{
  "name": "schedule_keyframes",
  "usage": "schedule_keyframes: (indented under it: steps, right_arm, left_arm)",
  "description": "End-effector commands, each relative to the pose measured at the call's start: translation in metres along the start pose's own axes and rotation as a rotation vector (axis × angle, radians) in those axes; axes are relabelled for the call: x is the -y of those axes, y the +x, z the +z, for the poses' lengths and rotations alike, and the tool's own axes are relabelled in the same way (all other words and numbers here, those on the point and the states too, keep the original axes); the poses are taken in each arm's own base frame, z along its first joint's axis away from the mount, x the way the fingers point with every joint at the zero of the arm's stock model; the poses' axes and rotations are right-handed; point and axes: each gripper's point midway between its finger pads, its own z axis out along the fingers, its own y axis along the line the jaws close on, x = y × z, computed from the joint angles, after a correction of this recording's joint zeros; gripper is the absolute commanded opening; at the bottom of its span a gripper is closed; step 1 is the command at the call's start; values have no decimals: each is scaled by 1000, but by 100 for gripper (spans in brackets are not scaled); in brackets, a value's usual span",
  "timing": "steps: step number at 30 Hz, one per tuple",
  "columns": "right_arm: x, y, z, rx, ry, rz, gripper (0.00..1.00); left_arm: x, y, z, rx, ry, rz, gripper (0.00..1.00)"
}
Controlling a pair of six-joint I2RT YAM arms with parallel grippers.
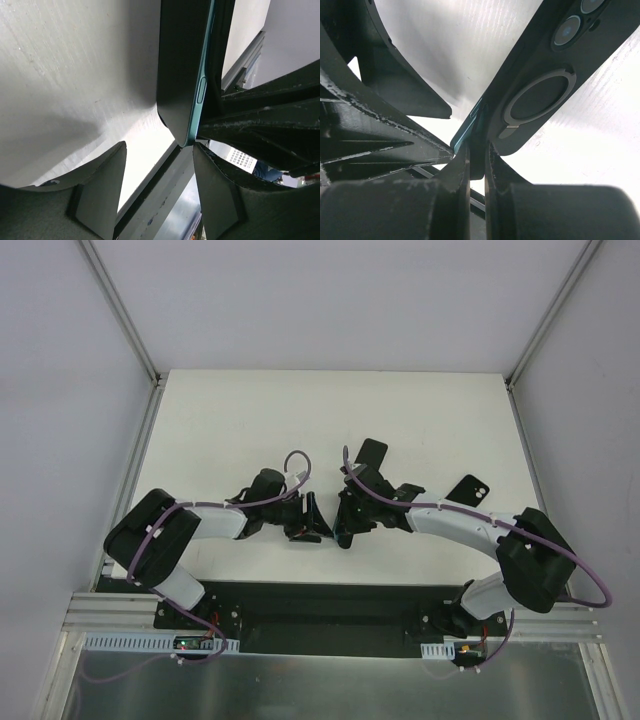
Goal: Take the phone out of the phone case
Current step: Remove the phone case from the phone.
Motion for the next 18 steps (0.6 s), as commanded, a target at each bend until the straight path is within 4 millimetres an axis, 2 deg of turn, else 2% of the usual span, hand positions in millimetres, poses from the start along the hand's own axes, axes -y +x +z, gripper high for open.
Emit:
schedule_keyframes:
  steps: [1,9,15,18]
  right_arm:
    - [-12,-7,4,28,-63,-14,1]
    - [-14,-9,3,29,-70,-17,2]
    - [-15,-10,-1,37,-79,-20,1]
    - [-16,-10,-3,40,-83,-24,1]
  left_arm:
    - [8,-18,9,60,-17,24,54]
    - [8,-25,16,96,-70,38,50]
    - [-7,-24,19,108,-184,70,36]
    - [-9,-23,21,119,-214,93,33]
